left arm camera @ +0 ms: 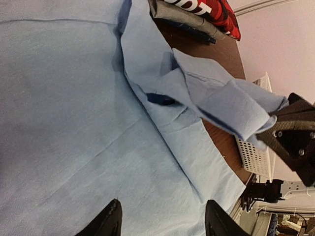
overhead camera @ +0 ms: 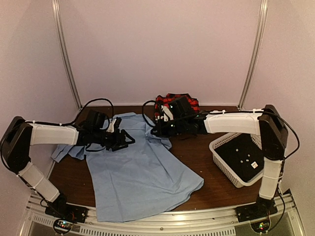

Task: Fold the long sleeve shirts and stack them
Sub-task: Place the sleeve at the center of the board.

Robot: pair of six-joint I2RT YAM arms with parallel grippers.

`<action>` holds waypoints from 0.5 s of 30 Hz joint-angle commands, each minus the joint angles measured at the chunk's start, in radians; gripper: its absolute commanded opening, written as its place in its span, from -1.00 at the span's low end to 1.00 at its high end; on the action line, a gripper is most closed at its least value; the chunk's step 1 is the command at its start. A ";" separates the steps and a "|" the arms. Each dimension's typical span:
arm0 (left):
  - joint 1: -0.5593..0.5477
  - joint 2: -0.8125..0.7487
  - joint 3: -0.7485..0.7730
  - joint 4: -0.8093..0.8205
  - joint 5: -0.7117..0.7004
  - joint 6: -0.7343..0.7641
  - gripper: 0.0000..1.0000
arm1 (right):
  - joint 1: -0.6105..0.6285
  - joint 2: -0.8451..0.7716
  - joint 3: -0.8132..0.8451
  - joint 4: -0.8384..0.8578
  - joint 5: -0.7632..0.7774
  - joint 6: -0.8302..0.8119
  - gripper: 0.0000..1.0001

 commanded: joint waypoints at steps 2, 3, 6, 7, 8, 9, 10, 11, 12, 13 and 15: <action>-0.001 -0.045 -0.045 0.061 -0.027 -0.032 0.19 | 0.116 0.111 0.092 0.180 0.007 0.146 -0.81; -0.001 -0.050 -0.051 0.062 -0.026 -0.032 0.19 | 0.125 0.126 0.113 0.168 0.009 0.136 -0.69; -0.001 -0.065 -0.067 0.062 -0.029 -0.030 0.19 | 0.132 0.132 0.148 0.114 0.019 0.096 -0.31; -0.001 -0.070 -0.072 0.061 -0.033 -0.031 0.20 | 0.132 0.123 0.148 0.098 0.026 0.082 -0.18; -0.001 -0.073 -0.077 0.061 -0.036 -0.031 0.20 | 0.132 0.110 0.147 0.079 0.039 0.064 -0.08; -0.001 -0.075 -0.081 0.062 -0.040 -0.030 0.20 | 0.133 0.095 0.144 0.060 0.053 0.045 0.00; -0.001 -0.076 -0.084 0.065 -0.040 -0.031 0.20 | 0.133 0.079 0.136 0.043 0.070 0.031 0.06; -0.001 -0.076 -0.087 0.071 -0.038 -0.033 0.21 | 0.132 0.059 0.125 0.029 0.091 0.016 0.11; -0.001 -0.075 -0.089 0.078 -0.034 -0.035 0.21 | 0.131 0.038 0.111 0.017 0.114 0.005 0.15; -0.001 -0.072 -0.091 0.086 -0.028 -0.036 0.21 | 0.128 0.019 0.093 0.010 0.142 -0.006 0.19; -0.001 -0.067 -0.092 0.105 -0.014 -0.037 0.20 | 0.114 -0.014 0.046 0.008 0.177 -0.014 0.22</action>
